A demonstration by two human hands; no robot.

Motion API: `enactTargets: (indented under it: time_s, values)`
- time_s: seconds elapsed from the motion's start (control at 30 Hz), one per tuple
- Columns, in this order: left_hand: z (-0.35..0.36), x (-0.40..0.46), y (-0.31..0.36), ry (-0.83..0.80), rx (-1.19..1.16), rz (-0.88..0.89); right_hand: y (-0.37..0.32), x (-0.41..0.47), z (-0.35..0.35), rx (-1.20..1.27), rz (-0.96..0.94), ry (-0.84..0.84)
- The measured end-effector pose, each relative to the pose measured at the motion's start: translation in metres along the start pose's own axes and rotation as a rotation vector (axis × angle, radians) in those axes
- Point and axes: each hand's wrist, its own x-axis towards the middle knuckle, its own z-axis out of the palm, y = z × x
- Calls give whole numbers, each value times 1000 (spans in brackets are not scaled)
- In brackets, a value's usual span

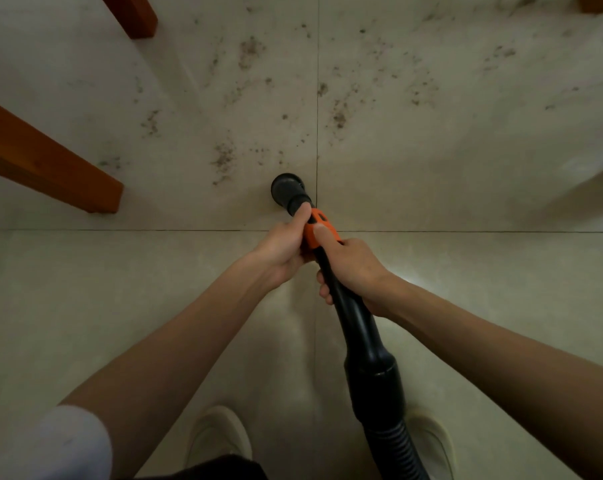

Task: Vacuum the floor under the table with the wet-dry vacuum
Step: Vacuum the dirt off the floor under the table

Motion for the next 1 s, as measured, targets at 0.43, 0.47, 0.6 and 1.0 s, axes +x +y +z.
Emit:
enactTargets:
  time_s: [0.43, 0.47, 0.6, 1.0]
  values:
    - [-18, 7, 13, 66, -43, 34, -14, 16, 17, 35, 5, -71]
    - [-22, 7, 13, 69, -45, 35, -14, 17, 20, 25, 6, -78]
    - [-37, 5, 7, 91, -69, 49, -13, 19, 32, -11, -7, -111]
    - [-93, 6, 19, 261, -43, 114, -33, 35, 86, -131, -17, -192]
